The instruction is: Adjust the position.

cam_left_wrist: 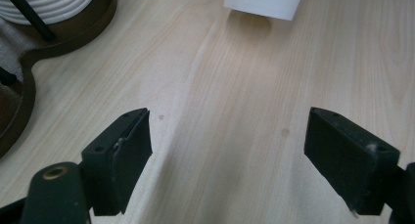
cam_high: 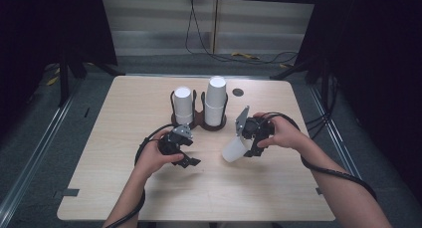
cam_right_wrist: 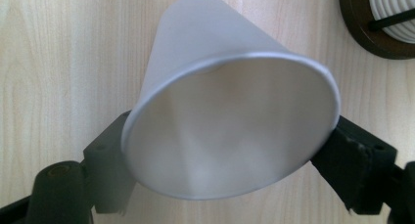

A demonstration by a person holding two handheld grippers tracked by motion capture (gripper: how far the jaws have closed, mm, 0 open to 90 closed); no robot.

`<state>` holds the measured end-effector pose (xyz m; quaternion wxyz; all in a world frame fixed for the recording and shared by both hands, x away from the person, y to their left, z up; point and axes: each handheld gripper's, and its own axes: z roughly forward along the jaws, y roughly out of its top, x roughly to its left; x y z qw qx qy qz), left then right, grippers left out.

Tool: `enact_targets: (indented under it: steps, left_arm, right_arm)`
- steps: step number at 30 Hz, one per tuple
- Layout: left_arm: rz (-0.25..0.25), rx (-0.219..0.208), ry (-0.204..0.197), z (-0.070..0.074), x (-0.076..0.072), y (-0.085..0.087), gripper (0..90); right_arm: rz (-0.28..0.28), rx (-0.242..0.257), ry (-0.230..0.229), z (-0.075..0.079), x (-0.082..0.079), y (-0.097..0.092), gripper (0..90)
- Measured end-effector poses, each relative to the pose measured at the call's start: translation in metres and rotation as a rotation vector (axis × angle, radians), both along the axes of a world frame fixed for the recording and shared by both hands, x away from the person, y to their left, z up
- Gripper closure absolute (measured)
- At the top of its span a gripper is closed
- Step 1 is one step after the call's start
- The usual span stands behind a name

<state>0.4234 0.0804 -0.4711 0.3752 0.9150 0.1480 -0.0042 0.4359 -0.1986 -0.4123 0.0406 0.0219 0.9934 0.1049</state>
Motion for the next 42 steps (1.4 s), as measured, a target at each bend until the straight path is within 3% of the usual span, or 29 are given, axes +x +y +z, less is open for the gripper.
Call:
enact_targets:
  steps: [24,32,33,39,42]
  left_arm:
    - [-0.002,0.006,-0.003,0.000,-0.003,0.005,17.7]
    - [-0.009,0.017,-0.015,0.002,-0.003,0.008,17.7]
    - [0.003,0.001,-0.007,0.002,-0.004,0.008,17.7]
    - [-0.010,0.013,-0.019,0.004,-0.005,0.010,17.7]
    - [0.007,-0.002,-0.010,0.003,-0.005,0.010,17.7]
  right_arm:
    - [0.032,-0.043,0.005,0.003,0.001,0.015,16.8]
    - [0.035,-0.027,0.007,0.003,0.000,0.022,16.7]
    - [0.033,-0.027,0.007,0.003,-0.001,0.023,16.7]
    - [0.045,-0.034,0.011,0.002,-0.002,0.027,16.6]
    - [0.040,-0.026,0.003,0.003,-0.002,0.028,16.6]
